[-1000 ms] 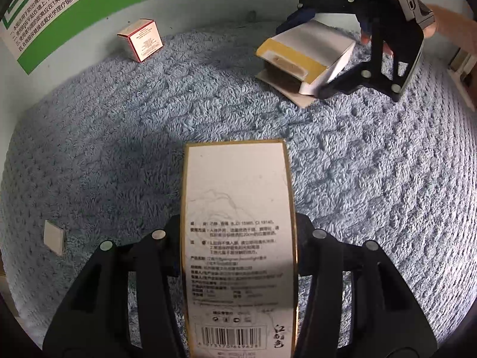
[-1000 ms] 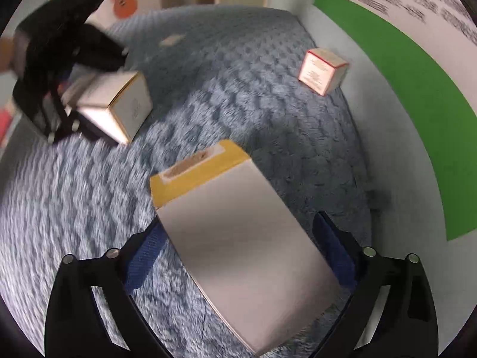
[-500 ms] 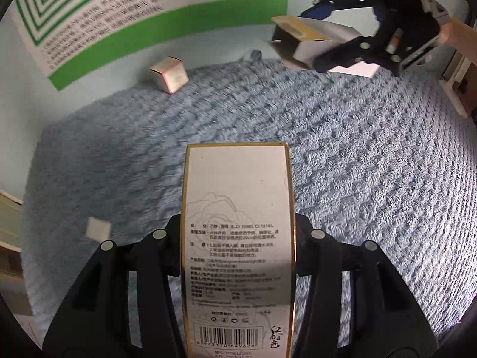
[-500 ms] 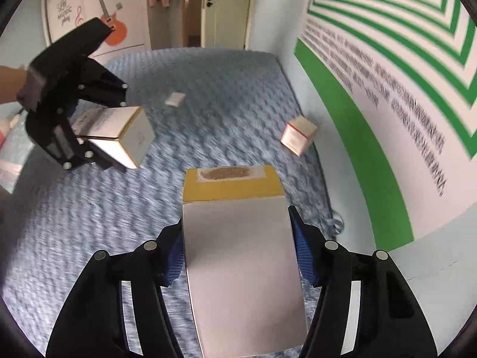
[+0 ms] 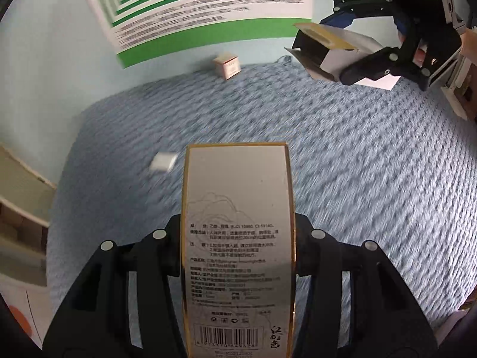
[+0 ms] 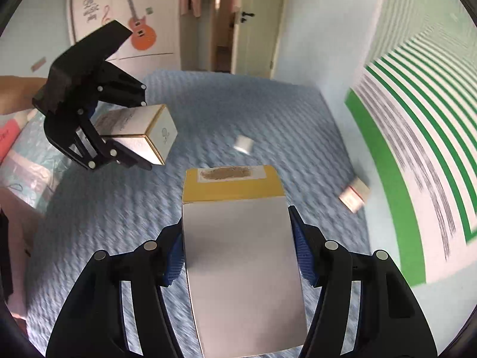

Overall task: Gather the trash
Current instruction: 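Carry both white boxes over the teal wastebasket and open both grippers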

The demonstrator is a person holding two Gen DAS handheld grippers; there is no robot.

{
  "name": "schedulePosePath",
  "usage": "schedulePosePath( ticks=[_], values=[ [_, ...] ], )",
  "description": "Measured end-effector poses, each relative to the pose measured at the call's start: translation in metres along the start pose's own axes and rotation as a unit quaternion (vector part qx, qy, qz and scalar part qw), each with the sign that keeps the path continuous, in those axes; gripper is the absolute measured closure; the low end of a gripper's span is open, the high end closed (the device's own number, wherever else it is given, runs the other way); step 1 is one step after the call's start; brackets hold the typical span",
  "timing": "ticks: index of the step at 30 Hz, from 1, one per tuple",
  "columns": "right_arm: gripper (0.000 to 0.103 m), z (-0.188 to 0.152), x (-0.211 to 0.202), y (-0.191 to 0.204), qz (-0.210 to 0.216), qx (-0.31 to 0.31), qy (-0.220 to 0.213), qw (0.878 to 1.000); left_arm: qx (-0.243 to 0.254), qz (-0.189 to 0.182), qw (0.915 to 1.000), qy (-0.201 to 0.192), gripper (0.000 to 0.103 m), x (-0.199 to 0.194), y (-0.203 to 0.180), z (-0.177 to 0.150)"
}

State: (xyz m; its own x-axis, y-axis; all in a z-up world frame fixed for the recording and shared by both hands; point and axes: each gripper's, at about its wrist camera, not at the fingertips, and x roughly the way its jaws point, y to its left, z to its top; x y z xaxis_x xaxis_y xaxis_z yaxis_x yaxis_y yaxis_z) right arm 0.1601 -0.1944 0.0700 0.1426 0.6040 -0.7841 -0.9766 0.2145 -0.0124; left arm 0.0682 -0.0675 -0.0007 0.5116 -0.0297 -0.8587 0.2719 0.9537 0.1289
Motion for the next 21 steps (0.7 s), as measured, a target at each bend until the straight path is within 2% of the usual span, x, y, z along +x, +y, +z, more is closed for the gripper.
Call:
schedulePosePath(
  ticks=[7,10,15,21],
  values=[
    [0.041,0.073,0.031,0.075,0.034,-0.052,-0.011,0.998,-0.042,0.024,0.9989,0.0,0.056,-0.038,0.046,-0.07],
    [0.041,0.103,0.049,0.106,0.044,-0.067,-0.013,0.997,-0.06,0.033,0.9977,0.0,0.056,-0.057,0.074,-0.11],
    [0.041,0.165,0.093,0.167,0.08,-0.088,-0.015,0.993,-0.086,0.05,0.995,0.005,0.056,-0.088,0.125,-0.173],
    [0.041,0.238,0.16,0.241,0.135,-0.124,-0.019,0.983,-0.13,0.082,0.9878,0.027,0.056,-0.122,0.19,-0.263]
  ],
)
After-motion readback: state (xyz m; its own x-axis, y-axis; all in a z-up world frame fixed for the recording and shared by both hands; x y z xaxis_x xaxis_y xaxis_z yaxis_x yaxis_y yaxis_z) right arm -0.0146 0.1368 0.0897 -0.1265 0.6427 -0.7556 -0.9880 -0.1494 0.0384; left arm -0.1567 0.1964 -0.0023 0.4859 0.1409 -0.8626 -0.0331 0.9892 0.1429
